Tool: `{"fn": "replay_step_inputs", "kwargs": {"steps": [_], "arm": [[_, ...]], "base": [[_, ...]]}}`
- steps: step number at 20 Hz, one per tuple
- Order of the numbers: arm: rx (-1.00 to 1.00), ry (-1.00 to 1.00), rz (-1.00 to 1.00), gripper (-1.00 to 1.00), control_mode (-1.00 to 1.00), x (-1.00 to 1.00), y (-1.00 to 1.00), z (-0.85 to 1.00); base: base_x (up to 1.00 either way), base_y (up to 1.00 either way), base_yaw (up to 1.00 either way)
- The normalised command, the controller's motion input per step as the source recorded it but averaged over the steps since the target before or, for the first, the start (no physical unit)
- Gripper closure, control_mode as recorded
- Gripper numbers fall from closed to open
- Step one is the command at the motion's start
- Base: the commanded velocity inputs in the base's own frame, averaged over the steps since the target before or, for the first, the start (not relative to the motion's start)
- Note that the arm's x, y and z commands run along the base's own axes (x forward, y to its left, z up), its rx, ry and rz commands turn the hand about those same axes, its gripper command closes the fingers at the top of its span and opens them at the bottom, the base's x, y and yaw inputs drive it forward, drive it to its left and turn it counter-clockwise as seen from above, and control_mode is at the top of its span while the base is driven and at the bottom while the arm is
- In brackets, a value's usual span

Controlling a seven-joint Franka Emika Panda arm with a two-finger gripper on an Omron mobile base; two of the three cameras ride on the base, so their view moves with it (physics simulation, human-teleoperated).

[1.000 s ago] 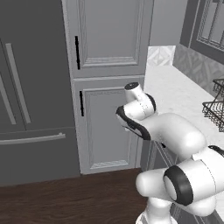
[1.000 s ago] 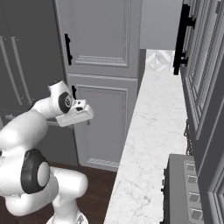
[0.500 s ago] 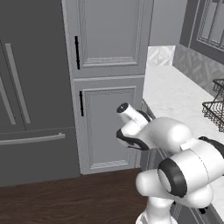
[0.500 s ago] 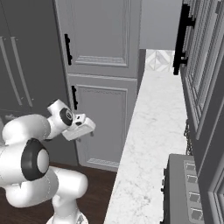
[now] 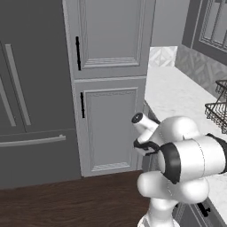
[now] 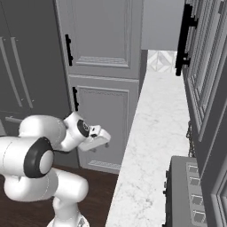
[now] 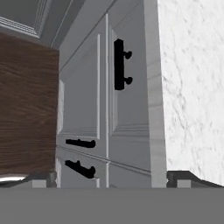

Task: Take a straw from the drawer in front and place it inside the glass cup on the dining counter.

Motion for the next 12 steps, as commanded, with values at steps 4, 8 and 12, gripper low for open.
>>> {"fn": "replay_step_inputs", "kwargs": {"steps": [4, 8, 12], "arm": [[-0.13, -0.09, 0.0, -1.0, -1.0, 0.01, -0.27, -0.4], [-0.05, -0.02, 0.0, -1.0, -1.0, 0.0, -0.42, -0.09], [0.0, 0.0, 0.0, -1.0, -1.0, 0.03, -0.47, 0.0]], "base": [[0.0, 0.0, 0.0], [0.0, 0.0, 0.0], [0.0, 0.0, 0.0]]}}
